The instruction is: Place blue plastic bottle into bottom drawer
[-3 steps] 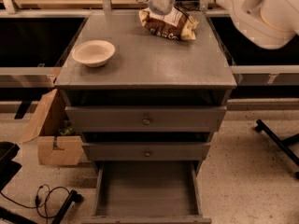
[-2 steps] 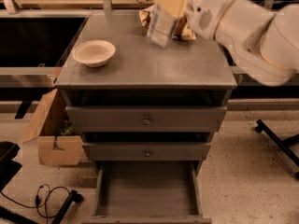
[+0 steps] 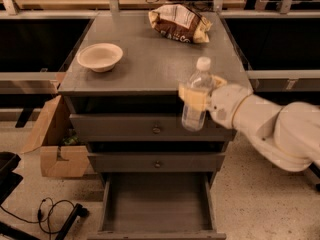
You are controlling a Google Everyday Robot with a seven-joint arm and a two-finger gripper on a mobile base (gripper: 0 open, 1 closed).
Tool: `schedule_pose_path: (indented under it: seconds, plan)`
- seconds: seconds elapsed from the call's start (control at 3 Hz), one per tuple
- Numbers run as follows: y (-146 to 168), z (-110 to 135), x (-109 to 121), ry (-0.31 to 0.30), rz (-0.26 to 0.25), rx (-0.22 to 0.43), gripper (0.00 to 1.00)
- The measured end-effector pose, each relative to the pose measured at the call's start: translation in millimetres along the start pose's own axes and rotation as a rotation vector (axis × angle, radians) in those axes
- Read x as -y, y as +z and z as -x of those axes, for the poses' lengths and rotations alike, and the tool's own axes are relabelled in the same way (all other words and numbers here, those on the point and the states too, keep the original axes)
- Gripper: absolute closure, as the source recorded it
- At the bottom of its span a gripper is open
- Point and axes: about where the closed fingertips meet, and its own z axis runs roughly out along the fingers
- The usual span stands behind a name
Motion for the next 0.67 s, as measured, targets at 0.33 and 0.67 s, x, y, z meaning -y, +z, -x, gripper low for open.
schedule_pose_path:
  seconds: [0.33,0.67]
  plan:
    - [29.6,-142.2,-18.8,-0.042,-0.039,-0.184,1.00]
    - [29.8,-142.1,-19.6,-0.042,-0.036,-0.184,1.00]
